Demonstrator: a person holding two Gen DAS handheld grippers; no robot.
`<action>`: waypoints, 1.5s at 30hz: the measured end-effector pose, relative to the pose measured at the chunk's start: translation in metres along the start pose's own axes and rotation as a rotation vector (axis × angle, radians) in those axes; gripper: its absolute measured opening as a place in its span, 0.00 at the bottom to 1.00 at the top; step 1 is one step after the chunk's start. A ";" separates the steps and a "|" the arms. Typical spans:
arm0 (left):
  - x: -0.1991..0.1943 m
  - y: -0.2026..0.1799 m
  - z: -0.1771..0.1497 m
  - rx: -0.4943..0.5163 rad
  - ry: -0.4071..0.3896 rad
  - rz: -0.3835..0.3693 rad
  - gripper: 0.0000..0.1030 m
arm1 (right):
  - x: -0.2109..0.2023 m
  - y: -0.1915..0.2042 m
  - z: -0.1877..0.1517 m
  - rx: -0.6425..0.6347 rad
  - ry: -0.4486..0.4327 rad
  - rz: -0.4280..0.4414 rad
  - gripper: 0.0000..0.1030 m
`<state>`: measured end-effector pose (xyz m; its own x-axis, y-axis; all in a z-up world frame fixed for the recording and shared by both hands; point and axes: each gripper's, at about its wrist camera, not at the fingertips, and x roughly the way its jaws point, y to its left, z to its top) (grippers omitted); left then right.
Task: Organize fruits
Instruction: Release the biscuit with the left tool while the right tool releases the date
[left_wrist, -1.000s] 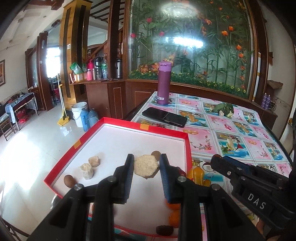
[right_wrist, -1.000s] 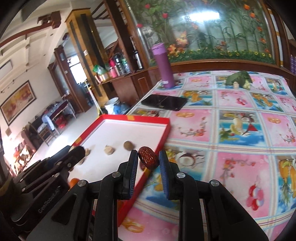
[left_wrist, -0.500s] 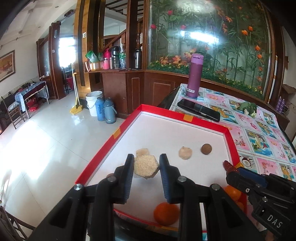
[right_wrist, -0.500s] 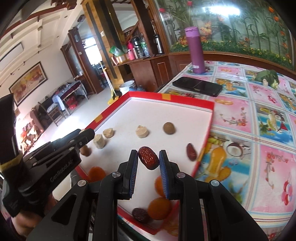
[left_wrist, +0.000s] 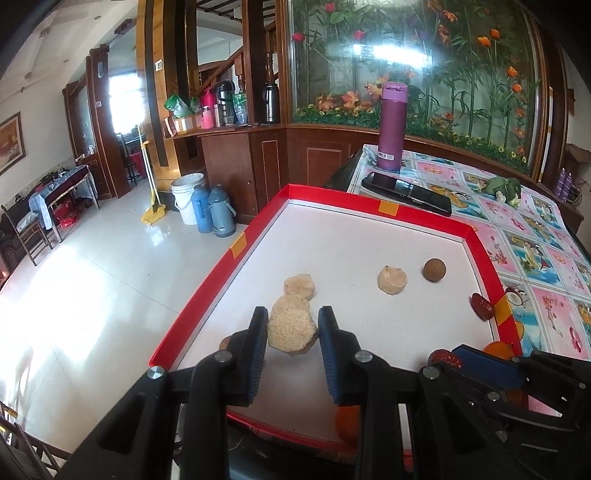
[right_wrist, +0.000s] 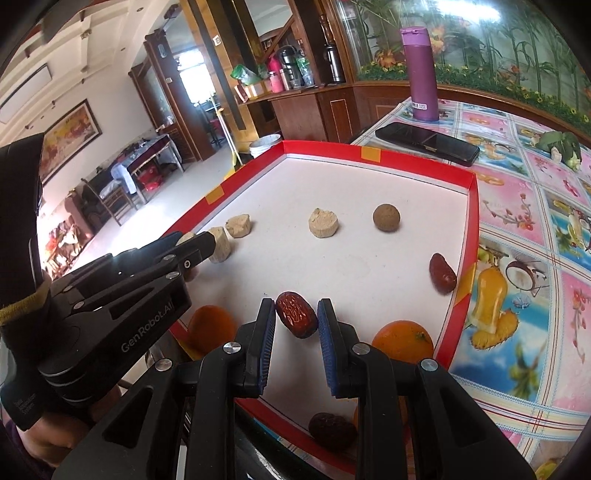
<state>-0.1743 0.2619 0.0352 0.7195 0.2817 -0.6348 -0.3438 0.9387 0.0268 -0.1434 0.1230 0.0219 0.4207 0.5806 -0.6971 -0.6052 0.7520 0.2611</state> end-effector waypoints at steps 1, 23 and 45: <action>0.001 0.000 0.000 -0.001 0.005 0.001 0.29 | 0.001 -0.001 0.000 0.002 0.001 -0.005 0.22; 0.024 -0.003 0.002 0.008 0.058 0.048 0.29 | 0.008 -0.003 -0.003 0.021 0.025 -0.028 0.22; 0.025 -0.002 0.001 0.015 0.069 0.105 0.64 | 0.007 0.004 -0.005 -0.022 0.034 -0.025 0.31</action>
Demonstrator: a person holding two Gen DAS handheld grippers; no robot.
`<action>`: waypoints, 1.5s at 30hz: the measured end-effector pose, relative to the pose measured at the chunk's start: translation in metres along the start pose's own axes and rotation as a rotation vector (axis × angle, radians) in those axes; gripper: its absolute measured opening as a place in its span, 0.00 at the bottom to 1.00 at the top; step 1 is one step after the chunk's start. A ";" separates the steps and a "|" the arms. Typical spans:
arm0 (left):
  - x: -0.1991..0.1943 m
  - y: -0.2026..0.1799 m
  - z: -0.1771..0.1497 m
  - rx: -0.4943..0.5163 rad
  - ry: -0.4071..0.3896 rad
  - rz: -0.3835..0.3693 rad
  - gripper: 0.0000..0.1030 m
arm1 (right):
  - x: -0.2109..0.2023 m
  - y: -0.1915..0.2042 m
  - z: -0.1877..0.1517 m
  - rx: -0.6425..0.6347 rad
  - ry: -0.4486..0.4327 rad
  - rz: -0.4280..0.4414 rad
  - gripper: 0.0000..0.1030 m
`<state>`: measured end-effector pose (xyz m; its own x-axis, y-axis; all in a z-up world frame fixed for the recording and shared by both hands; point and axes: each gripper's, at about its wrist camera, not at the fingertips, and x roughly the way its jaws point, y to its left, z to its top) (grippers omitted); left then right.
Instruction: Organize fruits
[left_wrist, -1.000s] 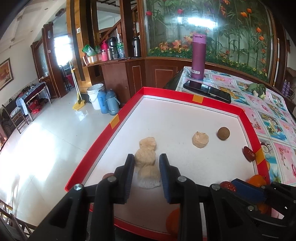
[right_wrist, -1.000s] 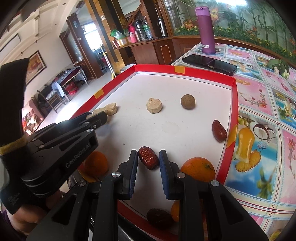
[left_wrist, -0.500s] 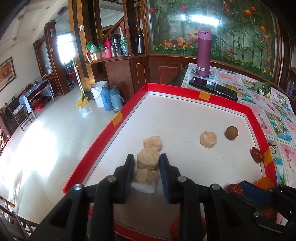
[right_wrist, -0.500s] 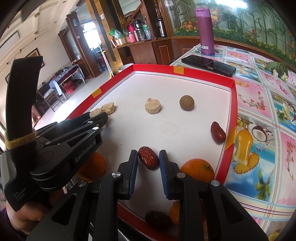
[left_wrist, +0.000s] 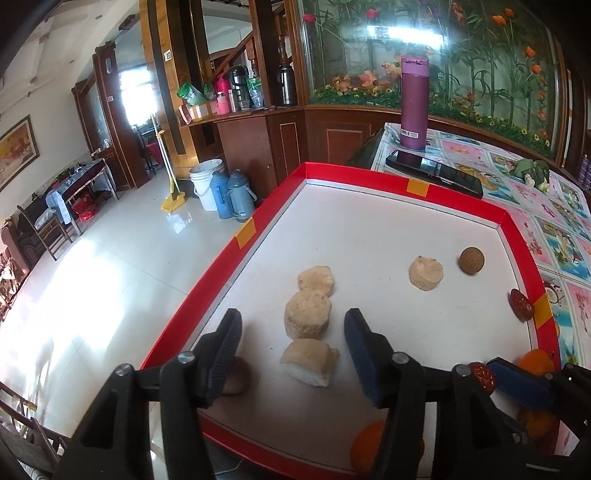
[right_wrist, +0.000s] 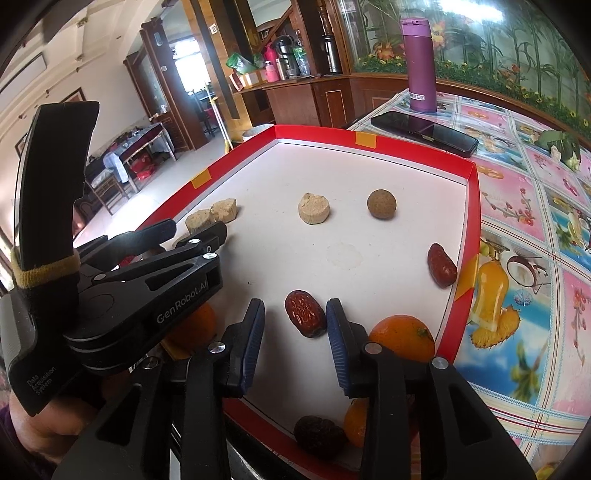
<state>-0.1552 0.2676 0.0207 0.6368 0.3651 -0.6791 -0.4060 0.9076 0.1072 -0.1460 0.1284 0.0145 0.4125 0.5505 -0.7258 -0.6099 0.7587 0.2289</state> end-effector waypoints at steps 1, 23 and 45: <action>-0.002 0.001 0.000 0.000 -0.005 0.006 0.66 | -0.001 0.000 0.000 0.000 -0.001 0.004 0.31; -0.064 0.017 -0.001 -0.003 -0.172 0.079 1.00 | -0.044 -0.012 -0.008 0.078 -0.159 0.021 0.36; -0.135 0.004 -0.018 0.051 -0.270 0.068 1.00 | -0.125 -0.007 -0.025 0.094 -0.337 -0.092 0.56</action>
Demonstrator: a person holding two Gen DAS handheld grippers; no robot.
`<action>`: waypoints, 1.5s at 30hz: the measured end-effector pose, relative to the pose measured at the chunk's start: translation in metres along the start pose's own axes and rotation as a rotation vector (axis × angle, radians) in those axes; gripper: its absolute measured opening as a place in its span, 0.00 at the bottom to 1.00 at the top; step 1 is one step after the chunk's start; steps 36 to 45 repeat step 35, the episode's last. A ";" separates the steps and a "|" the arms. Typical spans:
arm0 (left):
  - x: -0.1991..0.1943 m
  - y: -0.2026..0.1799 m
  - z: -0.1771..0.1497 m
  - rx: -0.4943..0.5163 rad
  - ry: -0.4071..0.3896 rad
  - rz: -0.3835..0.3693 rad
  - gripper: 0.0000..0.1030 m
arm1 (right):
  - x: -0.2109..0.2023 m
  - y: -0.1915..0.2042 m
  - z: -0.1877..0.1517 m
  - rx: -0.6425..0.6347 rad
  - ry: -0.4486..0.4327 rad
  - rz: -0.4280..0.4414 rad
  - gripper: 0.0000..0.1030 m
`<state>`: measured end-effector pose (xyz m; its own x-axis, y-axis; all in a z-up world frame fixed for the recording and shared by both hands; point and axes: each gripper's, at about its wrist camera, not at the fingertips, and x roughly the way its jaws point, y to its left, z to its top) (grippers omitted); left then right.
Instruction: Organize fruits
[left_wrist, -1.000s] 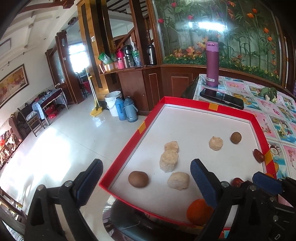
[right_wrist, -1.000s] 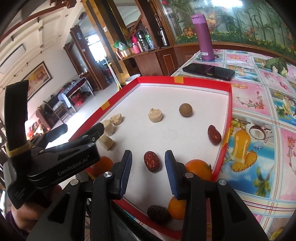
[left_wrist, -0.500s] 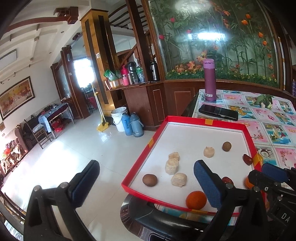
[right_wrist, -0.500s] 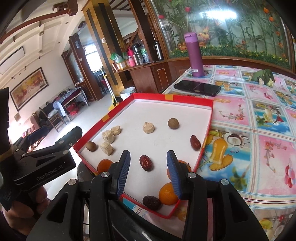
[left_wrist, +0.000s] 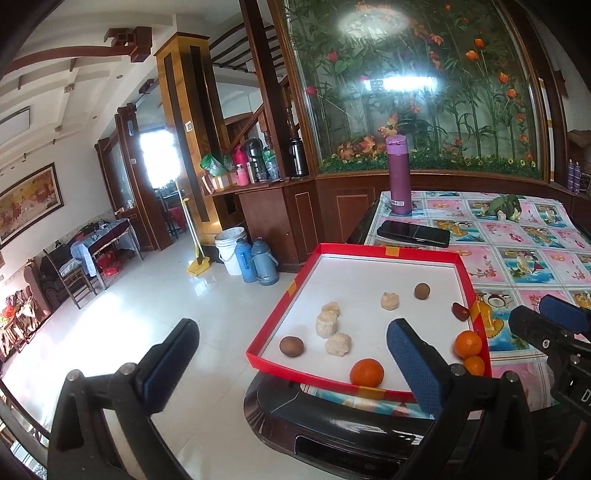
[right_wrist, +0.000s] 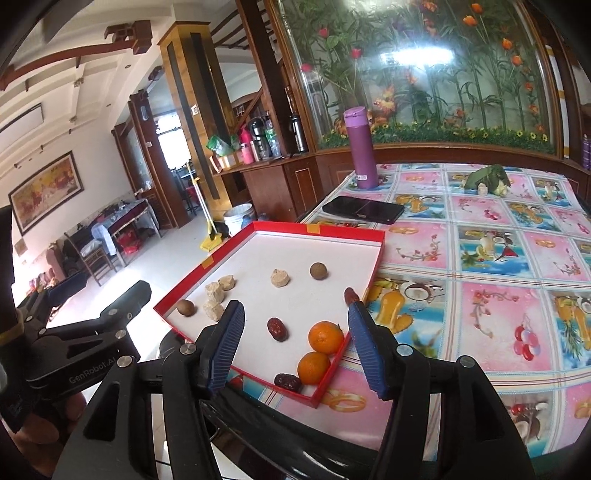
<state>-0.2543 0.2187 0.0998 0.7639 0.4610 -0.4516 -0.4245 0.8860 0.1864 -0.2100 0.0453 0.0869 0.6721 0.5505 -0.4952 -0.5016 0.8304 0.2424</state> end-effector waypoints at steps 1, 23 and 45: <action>-0.003 0.000 0.000 -0.003 0.000 -0.006 1.00 | -0.004 0.000 0.000 0.002 -0.004 0.000 0.57; -0.024 0.000 -0.003 -0.044 -0.029 -0.054 1.00 | -0.022 0.011 -0.009 -0.041 -0.018 -0.003 0.61; -0.022 -0.005 -0.004 -0.047 -0.025 -0.068 1.00 | -0.020 0.001 -0.010 -0.001 -0.014 -0.009 0.61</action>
